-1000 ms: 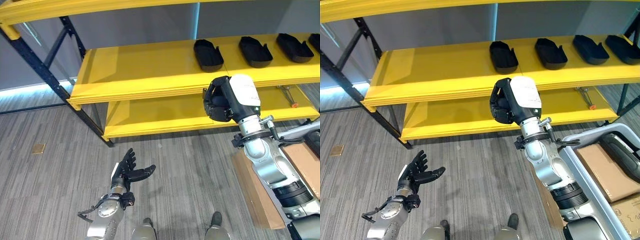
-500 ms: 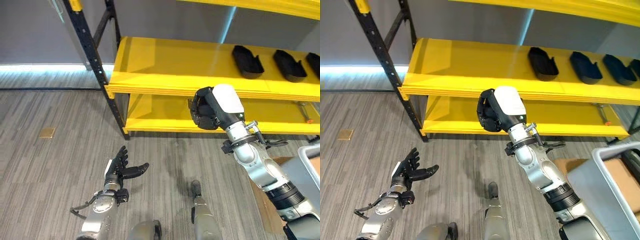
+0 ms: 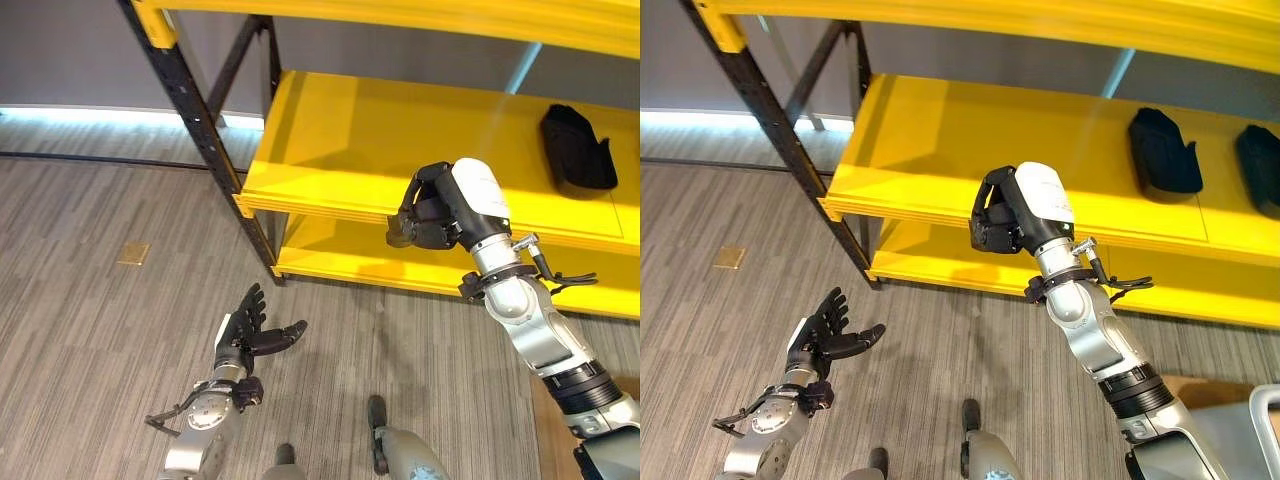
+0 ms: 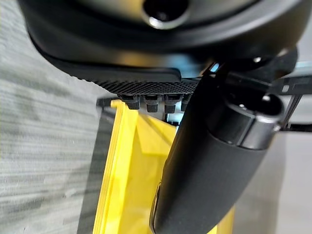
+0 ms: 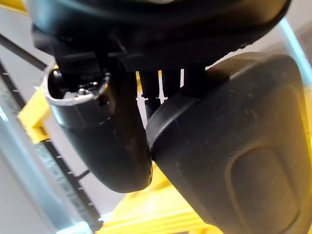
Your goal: Move parts from the plastic box to the shelf.
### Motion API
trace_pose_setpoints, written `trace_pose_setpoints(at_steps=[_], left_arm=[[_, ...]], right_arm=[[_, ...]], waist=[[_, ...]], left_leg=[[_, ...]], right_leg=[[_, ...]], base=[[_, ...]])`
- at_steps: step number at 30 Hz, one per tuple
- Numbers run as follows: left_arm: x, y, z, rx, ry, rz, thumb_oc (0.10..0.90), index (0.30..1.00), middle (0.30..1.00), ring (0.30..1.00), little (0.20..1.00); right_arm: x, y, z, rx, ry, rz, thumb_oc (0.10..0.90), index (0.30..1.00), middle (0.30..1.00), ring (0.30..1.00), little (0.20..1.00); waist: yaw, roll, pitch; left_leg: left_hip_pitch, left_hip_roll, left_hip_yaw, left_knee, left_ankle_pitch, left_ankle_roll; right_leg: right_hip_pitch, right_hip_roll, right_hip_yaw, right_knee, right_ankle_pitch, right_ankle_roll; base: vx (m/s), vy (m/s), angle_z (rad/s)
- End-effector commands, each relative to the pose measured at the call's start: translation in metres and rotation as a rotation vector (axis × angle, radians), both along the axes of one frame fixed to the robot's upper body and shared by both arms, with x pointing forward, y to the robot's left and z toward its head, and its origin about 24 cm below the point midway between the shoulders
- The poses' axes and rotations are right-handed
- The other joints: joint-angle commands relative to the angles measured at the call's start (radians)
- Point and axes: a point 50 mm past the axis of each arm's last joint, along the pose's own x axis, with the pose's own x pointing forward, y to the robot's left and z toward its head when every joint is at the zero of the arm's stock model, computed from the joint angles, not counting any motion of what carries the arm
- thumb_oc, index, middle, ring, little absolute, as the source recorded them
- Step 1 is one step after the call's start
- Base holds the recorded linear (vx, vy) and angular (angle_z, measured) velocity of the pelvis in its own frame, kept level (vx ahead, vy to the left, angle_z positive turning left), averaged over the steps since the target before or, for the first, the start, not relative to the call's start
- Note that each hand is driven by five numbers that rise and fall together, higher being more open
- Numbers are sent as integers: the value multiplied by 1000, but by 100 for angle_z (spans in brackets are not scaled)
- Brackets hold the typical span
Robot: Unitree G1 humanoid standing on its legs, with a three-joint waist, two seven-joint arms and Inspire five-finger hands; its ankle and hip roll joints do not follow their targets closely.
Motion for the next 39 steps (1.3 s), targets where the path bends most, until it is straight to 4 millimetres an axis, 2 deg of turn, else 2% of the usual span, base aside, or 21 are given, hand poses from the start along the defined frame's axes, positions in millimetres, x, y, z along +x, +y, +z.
trace_pose_setpoints(at_steps=[1, 6, 7, 11, 13, 14, 17, 18, 19, 21, 22, 23, 24, 26, 29, 30, 32, 33, 36, 38, 39], left_arm=[[-3, 0, 14, 20, -103, -6, 900, 1000, 1000, 1000, 1000], [-4, 0, 15, 21, -106, 5, 900, 1000, 1000, 1000, 1000], [-12, 10, -15, -45, 42, 47, 900, 1000, 1000, 1000, 1000], [-12, 9, -15, -53, 44, 47, 900, 1000, 1000, 1000, 1000], [-13, 9, -12, -62, 26, 40, 900, 1000, 1000, 1000, 1000], [-11, 9, -9, -64, 14, 36, 900, 1000, 1000, 1000, 1000], [-7, 7, -4, -72, -8, 16, 900, 1000, 1000, 1000, 1000], [-7, 6, -4, -63, 1, -1, 900, 1000, 1000, 1000, 1000], [-7, 6, -4, -63, 1, -1, 900, 1000, 1000, 1000, 1000], [-6, 10, -4, -38, 4, -7, 900, 1000, 1000, 1000, 1000], [-4, 11, -1, -31, -5, -9, 900, 1000, 1000, 1000, 1000], [-2, 13, 2, -21, -17, -9, 900, 1000, 1000, 1000, 1000], [-2, 17, 4, -7, -22, 0, 900, 1000, 1000, 1000, 1000], [-1, 20, 5, -16, -32, 20, 900, 1000, 1000, 1000, 1000], [-1, 26, 5, -32, -36, 69, 900, 1000, 1000, 1000, 1000], [-1, 26, 5, -32, -36, 68, 900, 1000, 1000, 1000, 1000], [-2, 24, 0, -33, -22, 65, 900, 1000, 1000, 1000, 1000], [-2, 20, -3, -53, -14, 65, 900, 1000, 1000, 1000, 1000], [-9, 16, -8, -82, 4, 64, 900, 1000, 1000, 1000, 1000], [-10, 12, -10, -83, 14, 39, 900, 1000, 1000, 1000, 1000], [-11, 11, -11, -79, 20, 30, 900, 1000, 1000, 1000, 1000]], right_arm=[[-13, 1, 62, 104, -328, 44, 400, 300, 300, 300, 300], [-15, 4, 59, 162, -335, 40, 400, 300, 300, 300, 300], [-22, -22, -183, 1060, 841, -169, 400, 300, 300, 300, 300], [-14, -20, -174, 1043, 818, -145, 400, 300, 300, 300, 300], [1, -21, -150, 956, 763, -94, 400, 300, 300, 300, 300], [13, -25, -130, 898, 712, -68, 400, 300, 300, 300, 300], [26, -45, -95, 848, 587, -76, 400, 300, 300, 300, 300], [23, -62, -81, 828, 520, -103, 400, 300, 300, 300, 300], [23, -63, -81, 828, 520, -103, 400, 300, 300, 300, 300], [22, -79, -66, 779, 459, -133, 400, 300, 300, 300, 300], [27, -78, -55, 770, 425, -123, 400, 300, 300, 300, 300], [32, -81, -41, 766, 382, -118, 400, 300, 300, 300, 300], [34, -85, -28, 759, 338, -124, 400, 300, 300, 300, 300], [38, -85, -15, 762, 304, -108, 400, 300, 300, 300, 300], [44, -82, 9, 774, 234, -69, 400, 300, 300, 300, 300], [44, -82, 9, 774, 234, -70, 400, 300, 300, 300, 300], [40, -80, 8, 768, 240, -42, 400, 300, 300, 300, 300], [38, -81, 8, 754, 247, -36, 400, 300, 300, 300, 300], [35, -77, 16, 731, 243, 5, 400, 300, 300, 300, 300], [32, -79, 21, 723, 236, 22, 400, 300, 300, 300, 300], [33, -73, 33, 706, 215, 63, 400, 300, 300, 300, 300]], waist=[[21, 22, -139], [16, 45, -138], [143, -6, -150], [147, -9, -149], [163, -21, -148], [175, -25, -137], [186, -28, -121], [179, -24, -117], [178, -26, -120], [157, -6, -101], [146, 8, -78], [134, 29, -57], [128, 36, -53], [125, 23, -59], [111, -3, -52], [112, -1, -50], [115, -24, -70], [107, -26, -86], [107, -24, -127], [92, -22, -142], [88, -16, -146]], left_leg=[[15, 46, -11, 65, -133, 28], [22, 42, -5, 59, -137, 31], [-109, 87, 89, 28, 35, -32], [-110, 84, 86, 20, 41, -34], [-141, 73, 65, 85, 10, -32], [-163, 63, 54, 132, -16, -30], [-211, 24, 29, 181, -38, -11], [-210, -16, 18, 197, -65, 19], [-214, -18, 17, 195, -62, 20], [-195, -51, 16, 199, -78, 62], [-186, -53, 19, 196, -76, 75], [-173, -42, 18, 191, -75, 79], [-158, -37, 29, 187, -83, 80], [-123, -36, 45, 180, -107, 66], [-46, 0, 76, 170, -143, 14], [-43, 3, 76, 170, -144, 13], [-28, 17, 76, 165, -138, -3], [-17, 38, 65, 149, -124, -9], [18, 69, 71, 100, -100, -24], [23, 85, 66, 74, -86, -26], [33, 89, 73, 66, -82, -25]], right_leg=[[-64, -94, 5, 49, -2, 148], [-80, -98, 17, 73, -13, 146], [312, -188, -239, -135, -80, 168], [312, -188, -236, -159, -67, 171], [312, -195, -233, -173, -62, 175], [312, -201, -231, -168, -64, 178], [289, -233, -230, -95, -48, 184], [245, -281, -221, 39, 31, 198], [241, -282, -222, 38, 33, 199], [151, -323, -164, 228, 163, 191], [86, -321, -129, 304, 210, 189], [29, -304, -98, 352, 202, 187], [-1, -317, -105, 324, 185, 190], [4, -351, -123, 203, 173, 201], [16, -350, -206, -120, 149, 235], [20, -348, -208, -122, 149, 235], [50, -334, -194, -102, 134, 227], [60, -295, -155, -82, 109, 216], [97, -283, -210, -98, 89, 217], [107, -260, -191, -101, 72, 208], [102, -255, -194, -95, 69, 208]], base=[[57, -14, -8], [34, 0, -3], [18, 15, 4], [2, 12, 19], [-9, 5, 34], [-23, 38, -1], [21, 135, 10], [93, 199, 26], [127, 242, 44], [49, 274, 56], [-22, 293, 41], [0, 191, 18], [100, 74, -13], [230, -95, -40], [216, -208, -34], [131, -196, -46], [140, -195, -14], [215, -234, 22], [163, -185, 34], [85, -132, -32], [8, -33, -11]])
